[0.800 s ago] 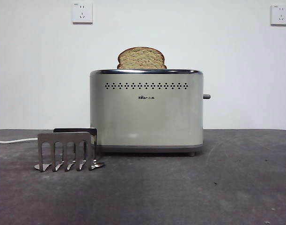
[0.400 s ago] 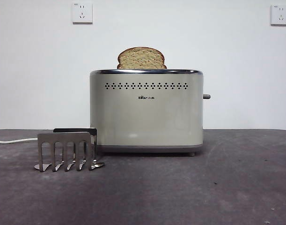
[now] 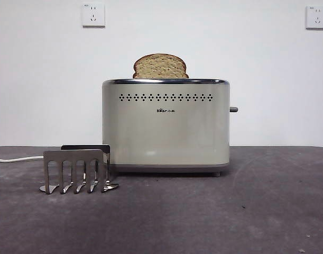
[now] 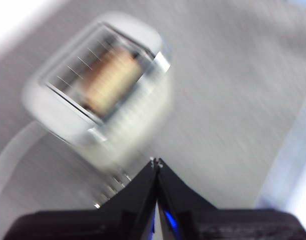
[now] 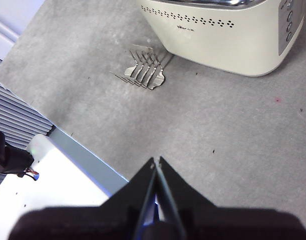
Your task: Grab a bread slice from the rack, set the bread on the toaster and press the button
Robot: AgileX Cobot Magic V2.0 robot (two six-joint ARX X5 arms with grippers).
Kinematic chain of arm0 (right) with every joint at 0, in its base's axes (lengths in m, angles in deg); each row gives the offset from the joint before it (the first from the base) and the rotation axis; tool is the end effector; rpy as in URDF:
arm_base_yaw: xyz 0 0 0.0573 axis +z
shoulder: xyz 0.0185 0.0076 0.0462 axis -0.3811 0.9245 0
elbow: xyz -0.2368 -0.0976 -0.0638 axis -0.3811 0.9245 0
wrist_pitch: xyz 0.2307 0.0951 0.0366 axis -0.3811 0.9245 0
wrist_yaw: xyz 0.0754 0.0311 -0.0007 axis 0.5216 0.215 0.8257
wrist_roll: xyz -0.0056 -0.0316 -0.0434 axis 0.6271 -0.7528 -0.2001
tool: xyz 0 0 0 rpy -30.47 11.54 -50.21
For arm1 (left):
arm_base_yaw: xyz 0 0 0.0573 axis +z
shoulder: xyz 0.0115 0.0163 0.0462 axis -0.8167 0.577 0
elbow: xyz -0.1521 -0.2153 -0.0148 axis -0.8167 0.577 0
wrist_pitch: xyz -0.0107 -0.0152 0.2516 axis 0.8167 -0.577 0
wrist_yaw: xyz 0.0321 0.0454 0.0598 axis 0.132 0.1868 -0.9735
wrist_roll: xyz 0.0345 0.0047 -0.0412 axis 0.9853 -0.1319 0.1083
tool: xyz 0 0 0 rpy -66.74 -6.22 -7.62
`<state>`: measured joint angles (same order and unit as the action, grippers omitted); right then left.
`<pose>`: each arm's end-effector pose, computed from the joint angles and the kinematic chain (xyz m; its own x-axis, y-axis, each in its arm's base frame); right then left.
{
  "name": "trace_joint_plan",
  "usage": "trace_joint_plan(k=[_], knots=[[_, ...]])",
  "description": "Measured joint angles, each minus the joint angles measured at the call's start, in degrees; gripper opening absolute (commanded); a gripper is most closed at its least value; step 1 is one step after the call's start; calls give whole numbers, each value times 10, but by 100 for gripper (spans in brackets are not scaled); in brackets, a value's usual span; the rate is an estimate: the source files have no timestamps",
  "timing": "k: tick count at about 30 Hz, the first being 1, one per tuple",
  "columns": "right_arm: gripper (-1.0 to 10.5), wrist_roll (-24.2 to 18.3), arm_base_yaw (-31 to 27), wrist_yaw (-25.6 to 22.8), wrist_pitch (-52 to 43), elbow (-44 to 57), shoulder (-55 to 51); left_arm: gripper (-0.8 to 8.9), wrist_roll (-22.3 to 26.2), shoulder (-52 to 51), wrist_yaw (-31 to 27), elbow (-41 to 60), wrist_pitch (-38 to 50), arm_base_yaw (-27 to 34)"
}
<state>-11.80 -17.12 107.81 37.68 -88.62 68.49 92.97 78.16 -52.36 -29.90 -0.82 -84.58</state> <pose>0.1418 0.0313 0.3674 0.4230 0.6654 -0.6151 -0.5806 0.7202 0.3797 0.1753 -0.1060 0.4834 0.6127 -0.5392 -0.5778 0.7135 0.6918 0.1110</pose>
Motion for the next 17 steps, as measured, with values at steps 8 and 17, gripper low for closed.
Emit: trace_joint_plan(k=[8,17], knots=[[1,0,0,0,0,0,0,-3,-3,-106,2,6,176,128],[1,0,0,0,0,0,0,-3,-3,-283,-33,260,401,239]])
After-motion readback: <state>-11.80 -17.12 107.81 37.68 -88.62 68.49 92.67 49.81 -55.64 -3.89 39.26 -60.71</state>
